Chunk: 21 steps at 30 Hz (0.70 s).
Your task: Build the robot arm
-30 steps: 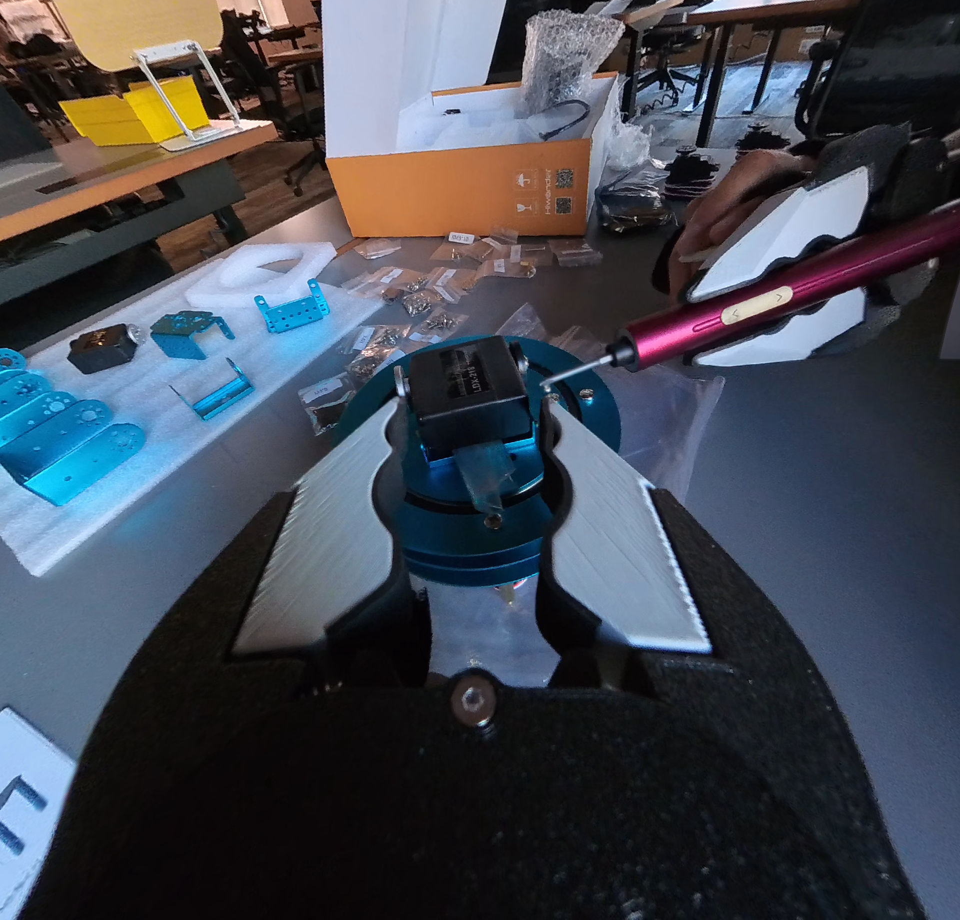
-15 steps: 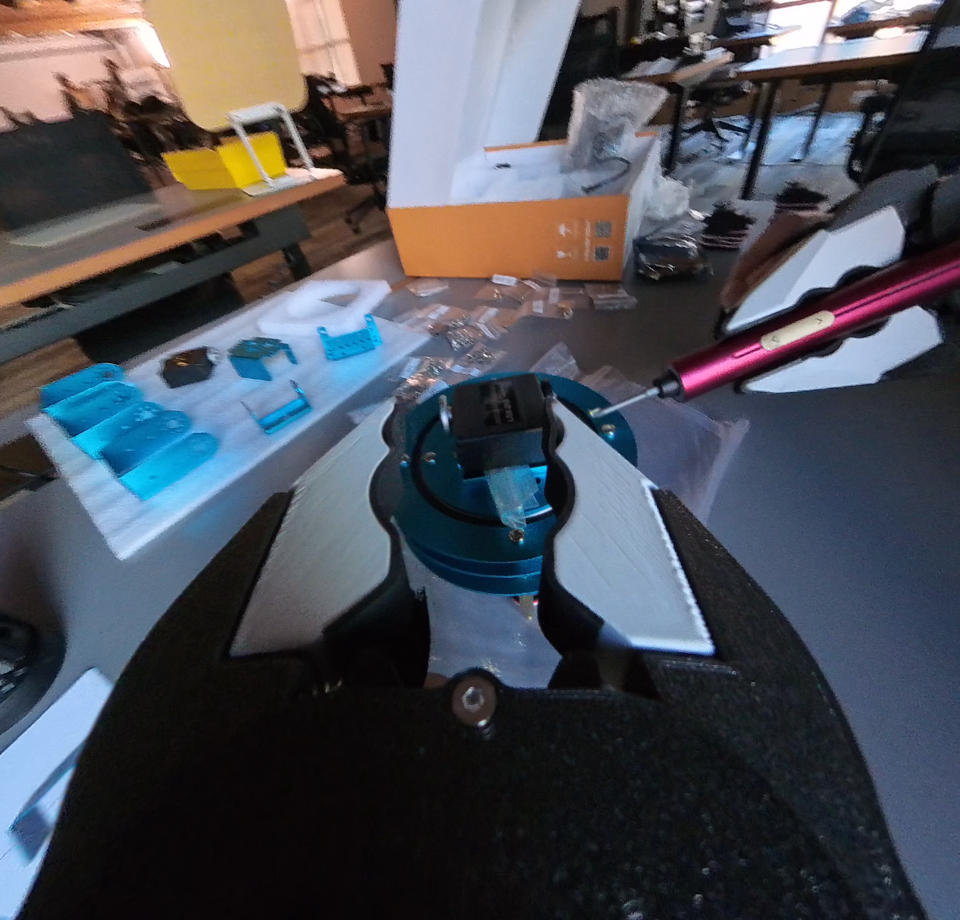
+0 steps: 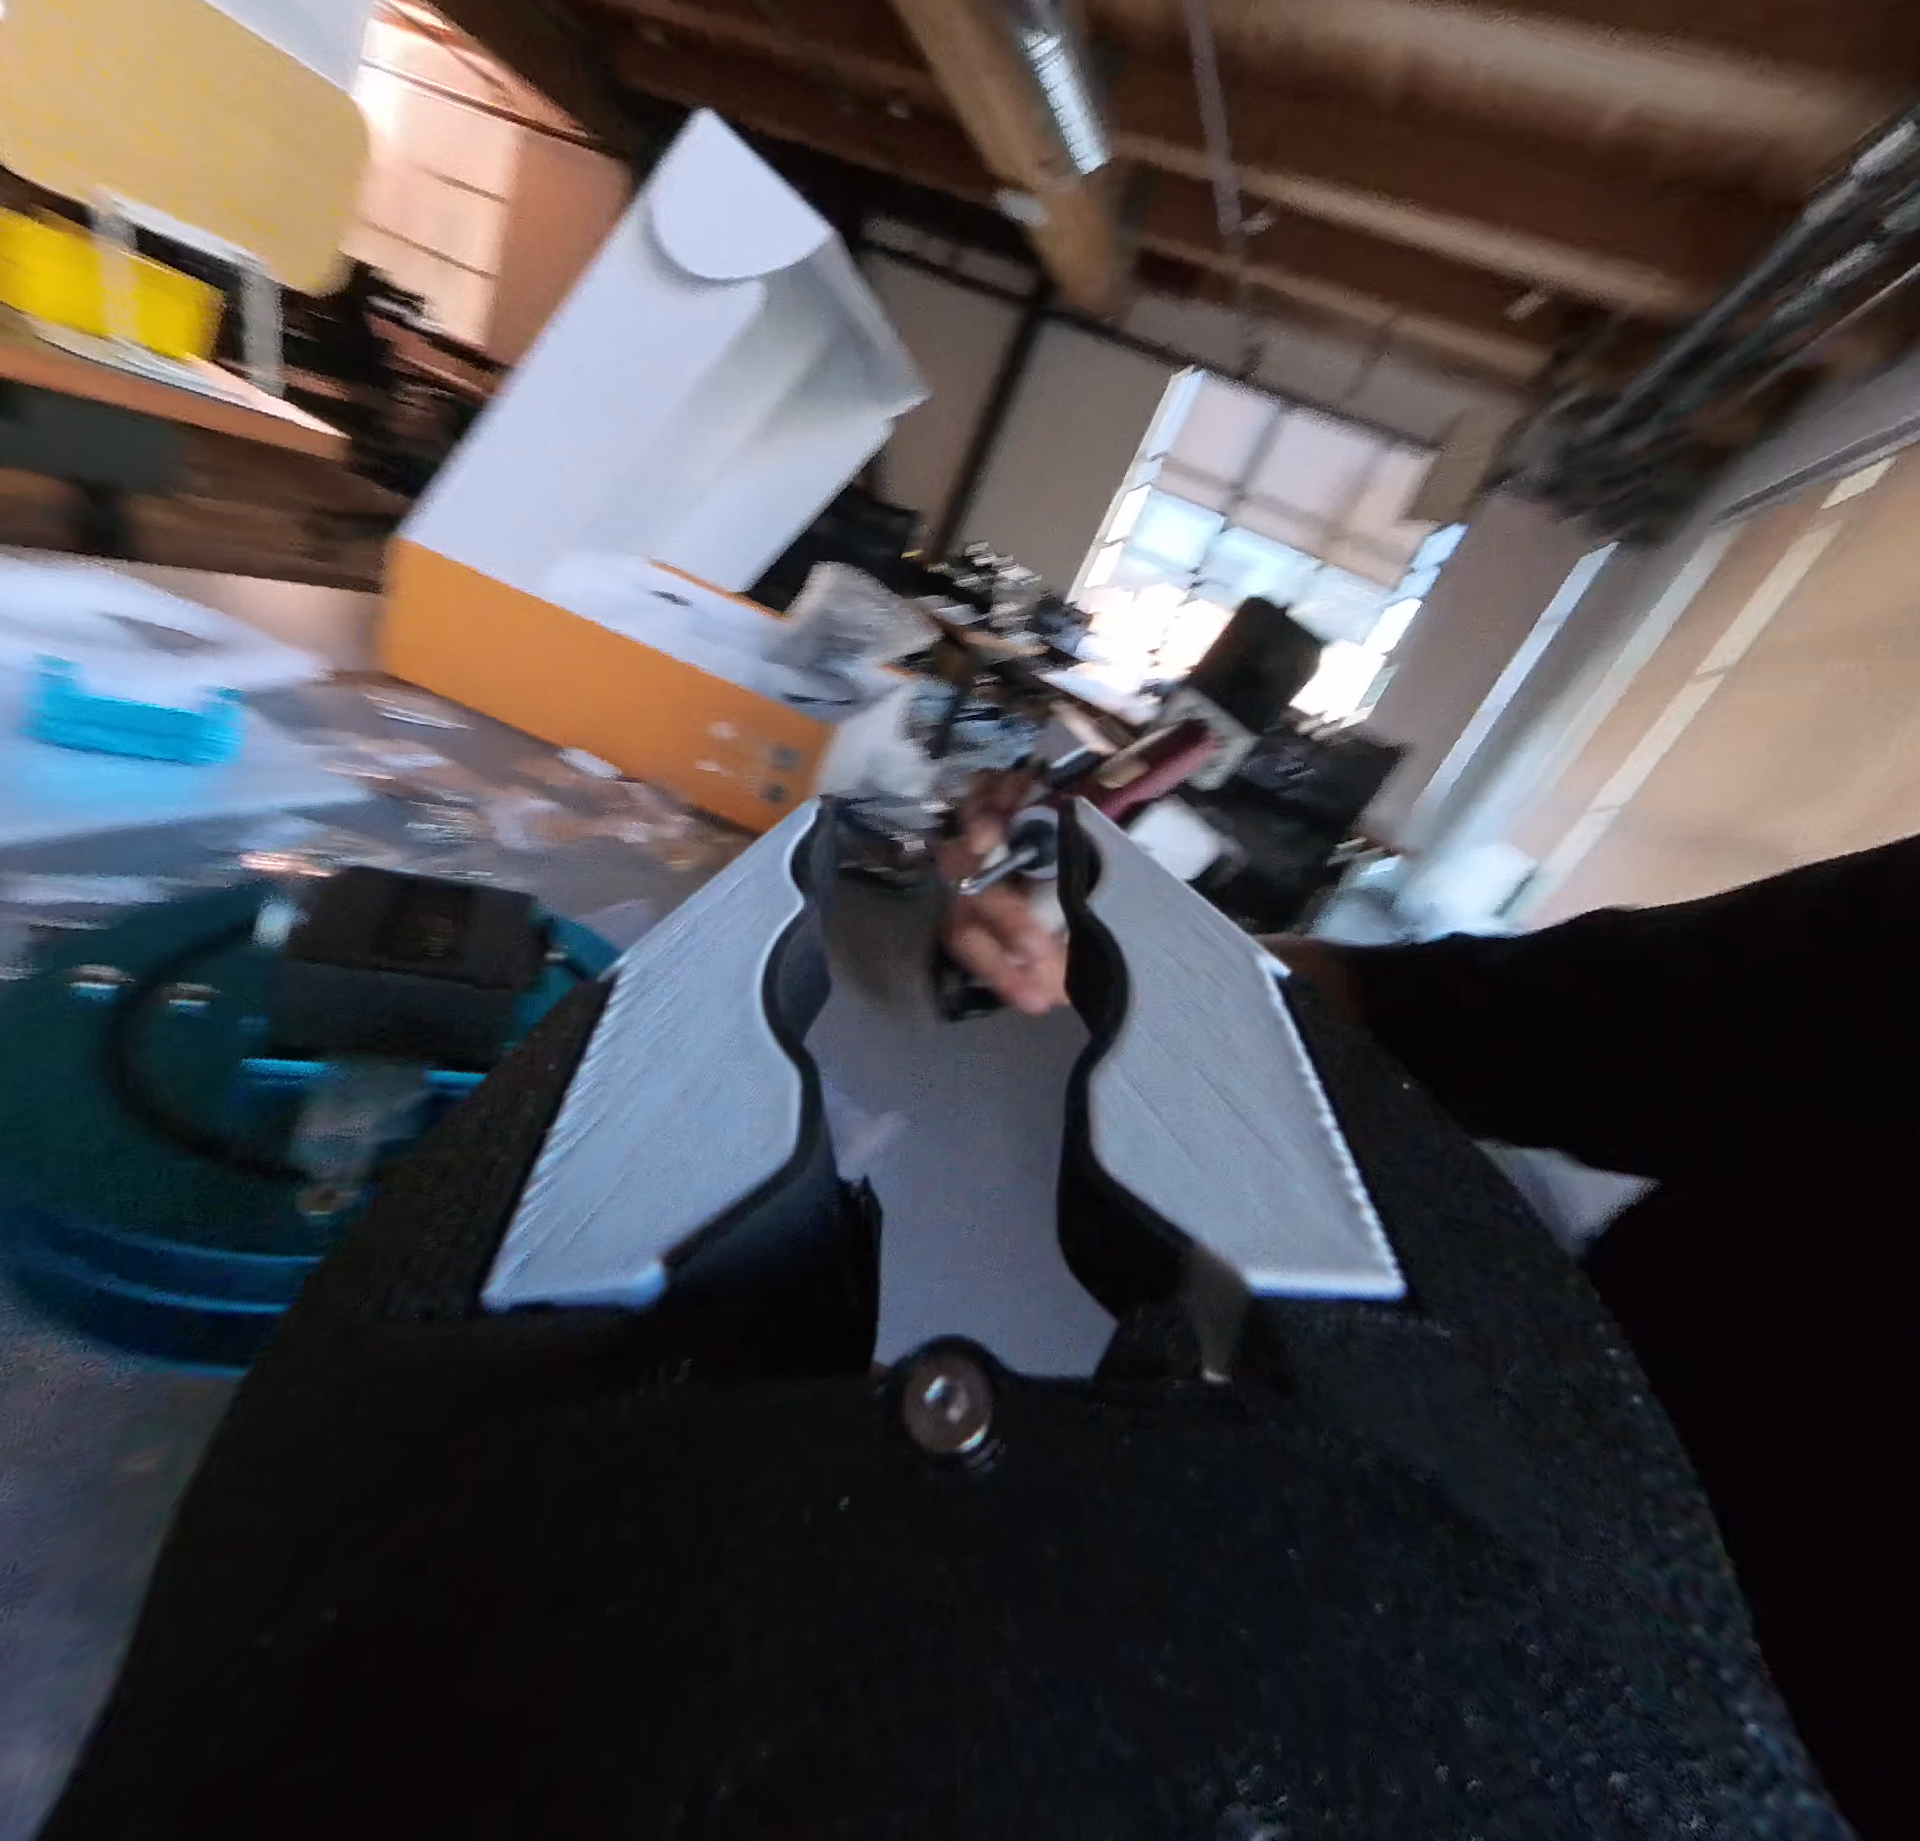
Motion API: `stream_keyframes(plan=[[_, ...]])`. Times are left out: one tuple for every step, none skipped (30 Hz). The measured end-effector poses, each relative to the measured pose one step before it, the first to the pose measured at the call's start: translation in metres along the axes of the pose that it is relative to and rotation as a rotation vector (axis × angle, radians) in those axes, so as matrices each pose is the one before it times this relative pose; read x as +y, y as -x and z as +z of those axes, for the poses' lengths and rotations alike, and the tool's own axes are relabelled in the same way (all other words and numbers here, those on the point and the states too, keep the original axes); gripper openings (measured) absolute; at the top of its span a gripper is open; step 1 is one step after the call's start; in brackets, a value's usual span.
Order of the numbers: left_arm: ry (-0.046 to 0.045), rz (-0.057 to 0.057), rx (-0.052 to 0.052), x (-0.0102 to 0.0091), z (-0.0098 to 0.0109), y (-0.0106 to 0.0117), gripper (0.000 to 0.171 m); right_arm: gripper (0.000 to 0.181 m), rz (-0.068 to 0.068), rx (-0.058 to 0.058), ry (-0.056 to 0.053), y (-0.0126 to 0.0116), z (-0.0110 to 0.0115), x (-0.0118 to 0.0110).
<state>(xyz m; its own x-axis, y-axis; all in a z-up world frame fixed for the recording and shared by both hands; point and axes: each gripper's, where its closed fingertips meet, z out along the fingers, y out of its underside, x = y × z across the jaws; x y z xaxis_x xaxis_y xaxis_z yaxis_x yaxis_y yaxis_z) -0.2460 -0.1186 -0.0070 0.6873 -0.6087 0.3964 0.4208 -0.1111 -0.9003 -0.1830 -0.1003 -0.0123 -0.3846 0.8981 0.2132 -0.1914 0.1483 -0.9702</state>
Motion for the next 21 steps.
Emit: stream_keyframes(plan=[[-0.02174, -0.0715, 0.0526, -0.00168, -0.00126, -0.00439, 0.042, 0.023, 0.0106, -0.0131, -0.0042, 0.00114, -0.00179, -0.00157], [-0.01396, -0.0631, 0.0368, -0.00073, 0.00008, -0.00102, 0.041, 0.023, -0.0103, -0.0008, -0.0113, 0.00084, -0.00131, -0.00234], [0.00183, -0.0521, 0.0289, 0.00193, 0.00105, 0.00093, 0.041, 0.023, -0.0067, -0.0054, -0.0133, 0.00193, -0.00086, -0.00266], [0.01220, -0.0437, 0.0243, 0.00367, 0.00130, 0.00238, 0.040, 0.023, -0.0018, -0.0080, -0.0034, 0.00214, -0.00036, -0.00144], [0.01196, -0.0395, 0.0156, 0.00324, 0.00112, 0.00332, 0.040, 0.022, -0.0073, 0.0006, 0.0023, 0.00123, -0.00002, -0.00050], [0.00561, -0.0339, 0.0107, 0.00150, 0.00053, 0.00169, 0.037, 0.023, -0.0160, 0.0056, 0.0005, 0.00094, -0.00005, -0.00054], [0.00219, -0.0110, 0.0249, 0.00094, 0.00013, -0.00325, 0.032, 0.027, -0.0250, 0.0082, -0.0013, 0.00088, -0.00014, -0.00112], [0.00397, 0.0021, 0.0275, 0.00128, 0.00050, -0.00517, 0.029, 0.027, -0.0192, 0.0058, -0.0021, 0.00076, 0.00015, -0.00155], [-0.00005, 0.0053, 0.0131, 0.00042, 0.00113, -0.00342, 0.029, 0.025, -0.0142, 0.0103, -0.0031, 0.00000, -0.00001, -0.00165], [-0.00788, 0.0056, -0.0021, -0.00045, 0.00180, -0.00069, 0.028, 0.023, -0.0266, 0.0230, -0.0108, -0.00093, -0.00009, -0.00238], [-0.00555, 0.0034, 0.0005, 0.00022, 0.00247, -0.00068, 0.027, 0.023, -0.0249, 0.0112, -0.0119, 0.00062, 0.00008, -0.00222], [-0.00691, -0.0028, 0.0126, 0.00029, 0.00265, -0.00224, 0.026, 0.023, -0.0187, 0.0019, 0.0021, 0.00173, 0.00059, -0.00047], [-0.00807, -0.0061, 0.0067, 0.00023, 0.00284, -0.00098, 0.024, 0.022, -0.0232, 0.0100, 0.0080, 0.00061, 0.00076, 0.00047], [-0.01626, -0.0021, -0.0122, -0.00119, 0.00253, 0.00203, 0.020, 0.023, -0.0221, 0.0136, 0.0014, 0.00000, 0.00041, -0.00008], [-0.01705, 0.0033, -0.0144, -0.00126, 0.00181, 0.00241, 0.011, 0.023, -0.0100, -0.0016, 0.0011, 0.00131, 0.00033, -0.00011], [-0.01231, 0.0041, -0.0033, -0.00079, 0.00119, 0.00080, 0.000, 0.022, 0.0035, -0.0123, 0.0053, 0.00215, 0.00031, 0.00045], [0.00182, 0.0042, -0.0007, 0.00103, 0.00093, 0.00041, 0.000, 0.022, 0.0014, 0.0073, 0.0027, -0.00072, 0.00003, 0.00022], [0.01084, 0.0041, -0.0108, 0.00168, 0.00039, 0.00177, 0.000, 0.024, -0.0105, 0.0127, 0.0014, -0.00170, -0.00026, 0.00003], [0.00694, 0.0068, -0.0096, 0.00052, -0.00036, 0.00109, 0.000, 0.024, -0.0036, -0.0059, 0.0080, 0.00030, -0.00006, 0.00066], [-0.00812, 0.0077, -0.0038, -0.00200, -0.00135, -0.00044, 0.000, 0.024, -0.0032, 0.0092, 0.0036, -0.00170, -0.00034, 0.00023], [-0.00909, 0.0109, -0.0022, -0.00270, -0.00235, -0.00103, 0.000, 0.025, -0.0023, 0.0121, -0.0064, -0.00211, -0.00062, -0.00086]])
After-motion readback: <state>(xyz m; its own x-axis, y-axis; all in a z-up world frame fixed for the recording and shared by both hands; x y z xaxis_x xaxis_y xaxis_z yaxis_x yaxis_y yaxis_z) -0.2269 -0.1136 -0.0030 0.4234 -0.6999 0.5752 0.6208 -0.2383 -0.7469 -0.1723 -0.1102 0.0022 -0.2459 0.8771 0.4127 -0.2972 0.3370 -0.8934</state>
